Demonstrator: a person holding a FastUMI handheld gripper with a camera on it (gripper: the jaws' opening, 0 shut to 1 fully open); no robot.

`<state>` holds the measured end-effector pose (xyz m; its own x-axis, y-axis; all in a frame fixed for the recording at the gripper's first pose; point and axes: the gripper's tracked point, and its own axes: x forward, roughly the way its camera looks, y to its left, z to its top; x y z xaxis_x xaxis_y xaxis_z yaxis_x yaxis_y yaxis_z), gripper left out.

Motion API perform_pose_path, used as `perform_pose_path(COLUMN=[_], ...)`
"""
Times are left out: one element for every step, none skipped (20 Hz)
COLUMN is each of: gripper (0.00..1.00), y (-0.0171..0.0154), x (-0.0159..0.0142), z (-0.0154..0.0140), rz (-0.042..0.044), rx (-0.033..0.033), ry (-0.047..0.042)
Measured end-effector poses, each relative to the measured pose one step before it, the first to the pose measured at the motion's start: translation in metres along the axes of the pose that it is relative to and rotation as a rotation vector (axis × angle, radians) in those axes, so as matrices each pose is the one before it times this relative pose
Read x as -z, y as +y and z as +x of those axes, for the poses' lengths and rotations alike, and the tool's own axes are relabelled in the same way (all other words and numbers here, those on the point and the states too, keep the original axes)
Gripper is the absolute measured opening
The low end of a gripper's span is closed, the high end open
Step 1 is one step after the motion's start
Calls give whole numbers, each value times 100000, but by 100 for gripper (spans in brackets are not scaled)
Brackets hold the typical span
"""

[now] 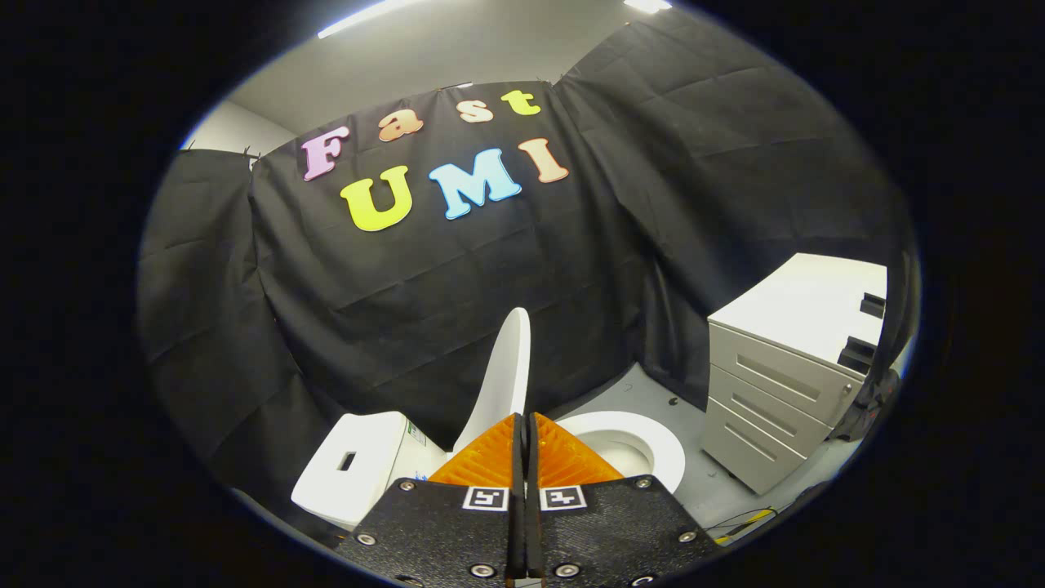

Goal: Open the toilet lid.

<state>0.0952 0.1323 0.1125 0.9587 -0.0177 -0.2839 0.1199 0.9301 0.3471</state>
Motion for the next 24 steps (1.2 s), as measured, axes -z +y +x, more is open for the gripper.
perform_pose_path(gripper=[0, 0, 0, 0, 0, 0, 0, 0, 0, 0, 0, 0, 0, 0, 0, 0, 0, 0, 0, 0, 0, 0, 0, 0], y=[215, 305, 325, 314, 264, 395, 383, 338, 451, 427, 370, 487, 418, 399, 466, 353, 386, 408, 464, 370, 476, 518, 610, 655], x=[-63, -8, -143, -94, -101, -115, -156, 23, -123, -142, -119, -36, -115, -146, -92, -114, -154, -129, -216, 32, -197, -88, -103, -59], z=[-66, -92, -87, 21, -72, -49, -83, -87, -117, -81, -146, -21, 31, -191, -52, 34, -134, -56, -19, -15, -100, -4, -68, -125], rz=[-1172, -1027, -1109, -720, -1301, -910, -1508, -936, -1748, -1643, -1438, -522, -536, -132, -145, -437, -692, -1600, -1800, -2182, -1940, -1742, -792, -746], rx=[183, -103, 29, -68, 177, -223, -35, -102, -64, -127, 135, -71, -296, -361, -374, -113, -246, -125, -179, 14, -249, -117, -427, -602], ry=[-50, -326, -252, -299, -140, -404, -7, -423, -234, -370, -417, -195, -361, -322, -113, -205, -297, -240, -558, -286, -515, -202, -375, -441])
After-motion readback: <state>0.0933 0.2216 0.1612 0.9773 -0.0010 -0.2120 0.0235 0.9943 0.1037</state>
